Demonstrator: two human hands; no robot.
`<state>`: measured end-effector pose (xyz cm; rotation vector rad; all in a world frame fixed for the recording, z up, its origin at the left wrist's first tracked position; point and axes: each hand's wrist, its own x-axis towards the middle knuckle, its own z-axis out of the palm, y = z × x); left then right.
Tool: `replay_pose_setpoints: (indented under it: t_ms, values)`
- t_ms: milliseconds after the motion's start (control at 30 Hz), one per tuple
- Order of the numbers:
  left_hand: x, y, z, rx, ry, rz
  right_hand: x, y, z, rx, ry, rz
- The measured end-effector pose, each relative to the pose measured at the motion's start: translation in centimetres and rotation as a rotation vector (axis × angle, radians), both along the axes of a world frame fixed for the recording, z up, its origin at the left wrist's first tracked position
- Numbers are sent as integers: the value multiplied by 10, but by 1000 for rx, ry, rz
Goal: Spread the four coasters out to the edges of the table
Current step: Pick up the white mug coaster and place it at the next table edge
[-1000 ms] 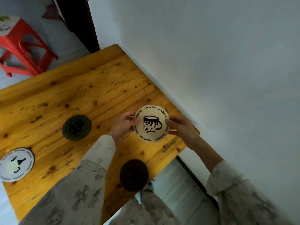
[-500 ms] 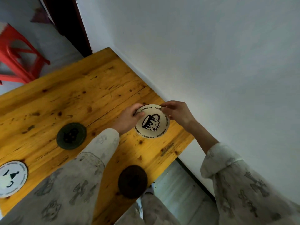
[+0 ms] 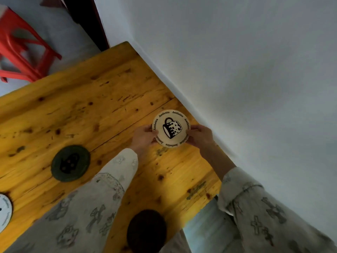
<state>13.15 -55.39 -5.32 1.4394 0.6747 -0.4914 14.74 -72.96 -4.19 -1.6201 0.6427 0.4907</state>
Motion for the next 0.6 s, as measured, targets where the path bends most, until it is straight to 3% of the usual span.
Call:
replay_pose_setpoints:
  t_ms: [300,600]
  values:
    - [70,4,-75,334,-55,-18,84,13,-80,-207,-35,65]
    - [98,0,-104,643,-171,-216,120,20,-91,-303,-109,161]
